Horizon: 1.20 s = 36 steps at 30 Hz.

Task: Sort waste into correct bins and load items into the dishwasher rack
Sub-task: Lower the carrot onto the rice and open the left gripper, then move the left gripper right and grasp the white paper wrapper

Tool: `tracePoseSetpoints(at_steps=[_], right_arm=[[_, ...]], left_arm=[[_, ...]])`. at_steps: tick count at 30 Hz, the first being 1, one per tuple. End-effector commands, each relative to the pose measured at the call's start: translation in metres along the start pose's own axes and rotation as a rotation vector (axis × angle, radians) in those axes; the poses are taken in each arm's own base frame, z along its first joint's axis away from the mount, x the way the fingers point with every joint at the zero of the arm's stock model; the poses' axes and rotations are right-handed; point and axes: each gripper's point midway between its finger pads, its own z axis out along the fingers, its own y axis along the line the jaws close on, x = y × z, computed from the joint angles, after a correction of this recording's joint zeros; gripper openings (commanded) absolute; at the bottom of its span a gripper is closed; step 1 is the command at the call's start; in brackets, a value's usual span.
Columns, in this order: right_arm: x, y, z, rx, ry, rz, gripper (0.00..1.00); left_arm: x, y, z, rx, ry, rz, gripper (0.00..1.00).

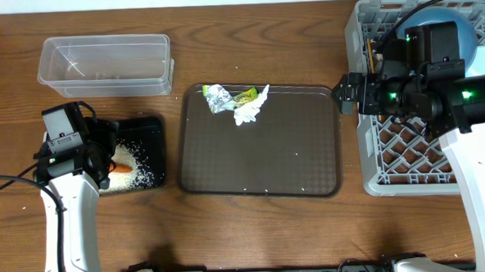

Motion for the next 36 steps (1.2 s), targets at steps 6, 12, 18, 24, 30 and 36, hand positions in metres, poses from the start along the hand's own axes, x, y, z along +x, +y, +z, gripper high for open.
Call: tracePoseSetpoints(at_steps=[6, 12, 18, 24, 30, 36], right_arm=[[0.000, 0.003, -0.005, -0.001, -0.015, -0.009, 0.99], [0.000, 0.003, -0.005, -0.001, -0.015, -0.009, 0.99], [0.000, 0.003, -0.005, -0.001, -0.015, -0.009, 0.99], [0.000, 0.003, -0.005, -0.001, -0.015, -0.009, 0.99], [0.000, 0.003, -0.005, -0.001, -0.015, -0.009, 0.99], [0.000, 0.003, -0.005, -0.001, -0.015, -0.009, 0.99]], left_arm=[[-0.002, -0.001, -0.001, 0.008, -0.007, -0.019, 0.99], [0.063, 0.003, -0.008, 0.045, 0.334, 0.065, 0.99], [0.136, -0.029, -0.023, 0.218, 0.556, 0.354, 0.99], [0.222, -0.066, -0.052, 0.404, 0.550, 0.764, 0.99], [0.241, -0.093, -0.063, 0.390, 0.289, 0.947, 0.99], [0.251, -0.124, -0.065, 0.321, 0.309, 1.124, 0.99]])
